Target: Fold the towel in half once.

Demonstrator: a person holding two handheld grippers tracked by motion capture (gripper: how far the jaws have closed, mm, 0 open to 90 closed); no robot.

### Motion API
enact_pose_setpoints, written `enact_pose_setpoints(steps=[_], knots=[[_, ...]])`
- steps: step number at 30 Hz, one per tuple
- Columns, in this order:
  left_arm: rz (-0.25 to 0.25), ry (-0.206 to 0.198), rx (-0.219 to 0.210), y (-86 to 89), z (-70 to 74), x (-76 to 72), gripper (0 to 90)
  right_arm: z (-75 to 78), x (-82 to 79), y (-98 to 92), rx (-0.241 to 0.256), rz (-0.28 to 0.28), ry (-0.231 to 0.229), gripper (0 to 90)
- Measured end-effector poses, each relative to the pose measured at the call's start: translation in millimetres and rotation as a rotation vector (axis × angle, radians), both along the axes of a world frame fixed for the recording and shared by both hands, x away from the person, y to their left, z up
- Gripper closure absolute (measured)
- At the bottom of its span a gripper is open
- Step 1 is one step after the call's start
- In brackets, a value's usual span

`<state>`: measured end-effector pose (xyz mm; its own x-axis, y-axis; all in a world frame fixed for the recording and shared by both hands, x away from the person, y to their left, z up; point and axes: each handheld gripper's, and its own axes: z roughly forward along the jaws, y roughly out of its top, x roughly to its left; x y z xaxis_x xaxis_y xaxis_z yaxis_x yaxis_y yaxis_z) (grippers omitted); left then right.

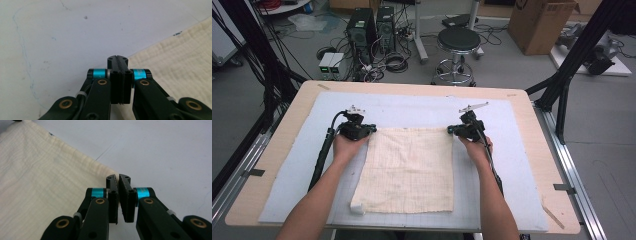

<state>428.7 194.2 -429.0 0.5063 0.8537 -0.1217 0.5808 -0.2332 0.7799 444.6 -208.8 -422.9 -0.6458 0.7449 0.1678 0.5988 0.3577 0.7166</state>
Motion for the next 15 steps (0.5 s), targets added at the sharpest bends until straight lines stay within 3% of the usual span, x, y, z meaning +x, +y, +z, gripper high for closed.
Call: enact_pose_setpoints(steps=[4,10,13,15], knots=[[0.013,-0.023,-0.029,3.6,7.8,1.4,89.2,4.8,-0.4,1.6,0.002,-0.01,-0.022,86.4],[0.013,-0.067,-0.037,8.1,27.5,4.2,89.1,21.4,0.7,3.1,0.036,-0.008,-0.07,86.5],[0.011,-0.074,-0.051,10.7,32.3,3.1,89.2,27.0,-0.3,-0.3,0.078,-0.004,-0.074,86.4],[0.0,-0.068,-0.053,10.9,33.2,1.4,89.2,27.4,-0.8,-2.2,0.077,0.003,-0.076,86.4]])
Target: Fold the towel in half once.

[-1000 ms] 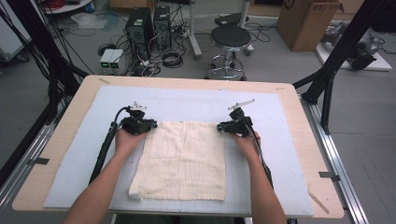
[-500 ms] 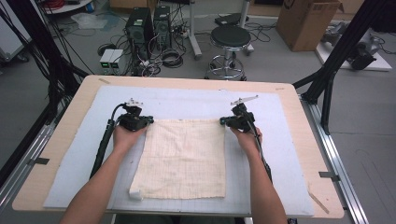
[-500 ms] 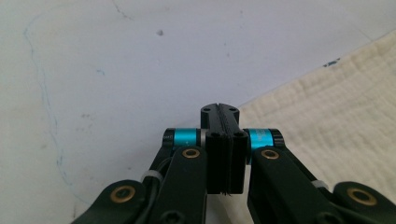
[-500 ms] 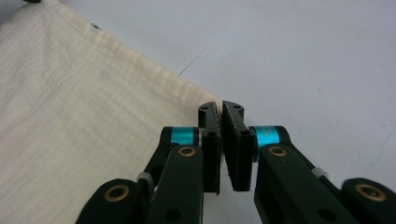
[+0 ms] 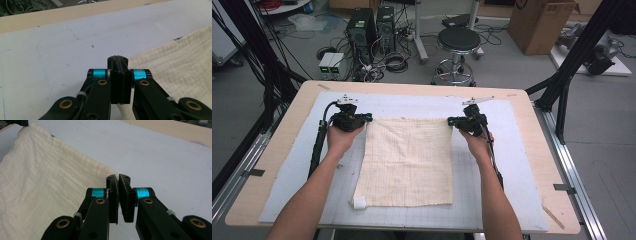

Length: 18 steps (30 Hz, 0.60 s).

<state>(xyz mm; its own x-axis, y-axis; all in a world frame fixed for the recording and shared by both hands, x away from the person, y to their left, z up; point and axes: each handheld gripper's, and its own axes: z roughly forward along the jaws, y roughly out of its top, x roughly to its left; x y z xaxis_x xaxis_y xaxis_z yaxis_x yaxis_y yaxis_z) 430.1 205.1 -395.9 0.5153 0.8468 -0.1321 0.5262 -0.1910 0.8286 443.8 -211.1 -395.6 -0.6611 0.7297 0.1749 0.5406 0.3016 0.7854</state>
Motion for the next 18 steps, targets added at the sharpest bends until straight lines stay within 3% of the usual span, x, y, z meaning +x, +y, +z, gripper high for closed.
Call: enact_pose_setpoints(steps=[7,18], knots=[[-0.065,0.005,0.02,-5.5,3.8,-9.5,89.2,1.8,-5.7,0.7,0.006,0.028,0.034,86.5],[-0.082,-0.011,-0.028,3.6,8.3,-29.7,89.3,5.9,-18.2,0.2,0.05,0.072,0.042,86.7]])
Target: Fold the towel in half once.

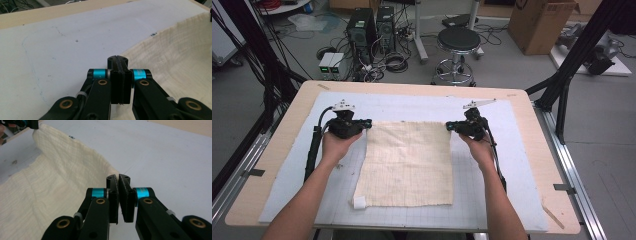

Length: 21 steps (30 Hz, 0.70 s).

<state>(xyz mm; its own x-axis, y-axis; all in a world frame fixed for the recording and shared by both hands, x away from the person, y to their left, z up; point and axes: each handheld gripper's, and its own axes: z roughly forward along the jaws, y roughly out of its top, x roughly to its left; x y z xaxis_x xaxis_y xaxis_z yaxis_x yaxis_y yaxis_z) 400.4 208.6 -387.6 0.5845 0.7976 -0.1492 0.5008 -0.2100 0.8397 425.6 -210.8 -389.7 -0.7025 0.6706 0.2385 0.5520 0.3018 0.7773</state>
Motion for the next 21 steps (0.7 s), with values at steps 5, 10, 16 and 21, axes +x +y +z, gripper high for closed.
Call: enact_pose_setpoints(steps=[5,10,16,21], knots=[[-0.014,-0.004,-0.017,-0.3,0.9,-8.4,89.4,-0.5,-6.8,-3.6,0.034,0.009,0.001,86.7],[-0.034,0.0,-0.026,0.5,0.7,-17.4,89.4,3.4,-14.1,-5.3,0.054,0.032,0.0,86.7],[-0.046,-0.023,-0.007,-1.1,1.5,-27.2,89.4,11.2,-22.7,-2.1,0.063,0.071,-0.015,86.7],[-0.038,-0.012,-0.016,6.1,-3.6,-33.4,89.4,13.4,-27.8,-0.7,0.053,0.089,-0.009,86.7]])
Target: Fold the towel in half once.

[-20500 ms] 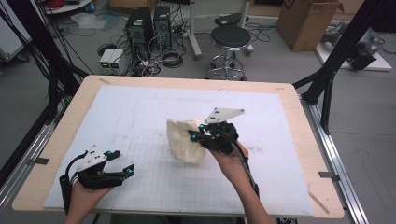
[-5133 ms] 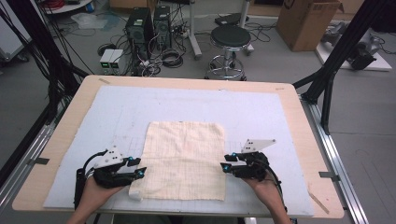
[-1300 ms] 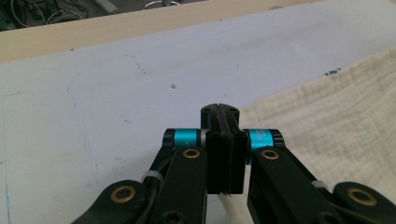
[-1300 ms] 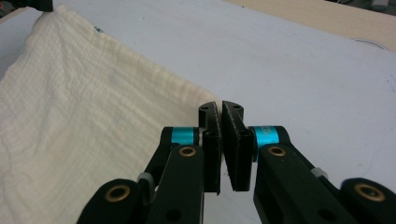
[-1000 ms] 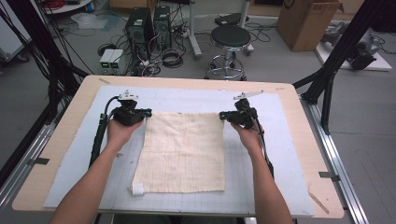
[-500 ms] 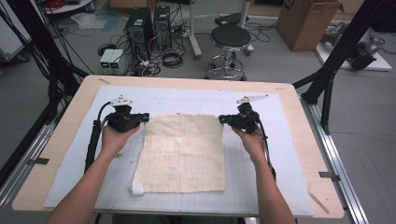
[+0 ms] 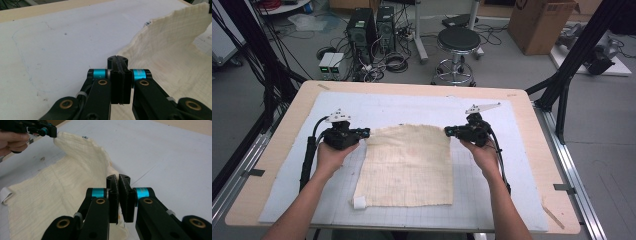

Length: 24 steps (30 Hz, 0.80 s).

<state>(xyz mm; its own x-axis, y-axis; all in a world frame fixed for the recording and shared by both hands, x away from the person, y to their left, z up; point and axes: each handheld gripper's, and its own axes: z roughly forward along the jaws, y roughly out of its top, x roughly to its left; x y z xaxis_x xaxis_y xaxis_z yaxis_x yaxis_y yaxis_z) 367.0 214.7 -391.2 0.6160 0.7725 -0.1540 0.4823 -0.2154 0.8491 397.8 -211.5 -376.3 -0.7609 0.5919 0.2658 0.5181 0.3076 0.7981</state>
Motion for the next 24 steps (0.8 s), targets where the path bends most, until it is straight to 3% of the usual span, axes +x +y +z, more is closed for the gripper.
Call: enact_pose_setpoints(steps=[4,7,11,24], knots=[[-0.019,-0.009,-0.007,1.5,0.5,-7.8,89.4,0.2,-4.5,0.0,-0.004,0.011,-0.004,86.7],[-0.034,-0.012,0.02,1.6,-1.5,-15.2,89.4,-2.5,-10.7,-1.2,0.004,0.022,-0.007,86.7],[-0.047,-0.016,0.017,4.9,-5.6,-26.1,89.5,-8.7,-20.4,-4.5,0.01,0.026,-0.002,86.7],[-0.096,-0.04,0.03,5.2,-6.8,-68.1,89.4,-14.5,-56.3,-5.1,-0.022,0.076,-0.018,86.7]])
